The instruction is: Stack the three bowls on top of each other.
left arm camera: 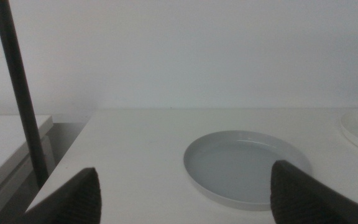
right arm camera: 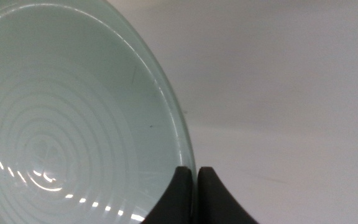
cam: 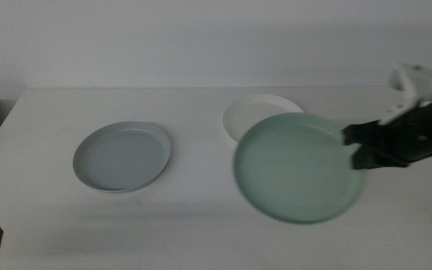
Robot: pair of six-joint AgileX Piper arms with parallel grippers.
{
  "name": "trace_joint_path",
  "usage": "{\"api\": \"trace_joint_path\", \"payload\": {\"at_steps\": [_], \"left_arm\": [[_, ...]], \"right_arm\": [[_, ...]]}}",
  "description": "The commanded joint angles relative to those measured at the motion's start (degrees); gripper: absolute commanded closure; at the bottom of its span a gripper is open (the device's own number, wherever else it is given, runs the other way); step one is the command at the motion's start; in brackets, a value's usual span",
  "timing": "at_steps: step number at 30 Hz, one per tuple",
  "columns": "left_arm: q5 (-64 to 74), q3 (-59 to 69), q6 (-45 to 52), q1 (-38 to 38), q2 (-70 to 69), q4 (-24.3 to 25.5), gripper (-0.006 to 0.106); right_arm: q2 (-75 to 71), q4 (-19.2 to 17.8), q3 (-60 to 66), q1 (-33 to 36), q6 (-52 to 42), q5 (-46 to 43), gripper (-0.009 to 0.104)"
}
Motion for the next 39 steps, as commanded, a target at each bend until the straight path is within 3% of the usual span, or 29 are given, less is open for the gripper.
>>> {"api": "trace_joint_path", "payload": {"at_steps": [1, 9, 21, 25, 33, 39], "left_arm": [[-4.7, 0.1, -0.4, 0.0, -0.8, -0.1, 0.010], [-4.7, 0.1, -0.4, 0.0, -0.8, -0.1, 0.010], [-4.7, 0.1, -0.4, 0.0, -0.8, -0.1, 0.010], [-4.7, 0.1, -0.4, 0.0, -0.8, -0.1, 0.010], [-4.7, 0.1, -0.4, 0.0, -0.8, -0.1, 0.010], [-4.7, 0.1, -0.4, 0.0, -0.8, -0.1, 0.010]], "right_arm": [[0.8, 1.3, -2.9, 2.7, 1.2, -3.0, 0.095], [10.6, 3.3, -4.8, 9.6, 1.9, -8.7, 0.095], [19.6, 4.2, -4.8, 11.1, -1.1, -11.8, 0.091], [20.5, 4.3, -4.8, 11.1, -1.1, -12.0, 0.079], [18.0, 3.6, -6.7, 10.9, -1.0, -10.9, 0.035], [12.2, -0.6, -14.8, 9.4, -0.5, -7.1, 0.028]]}}
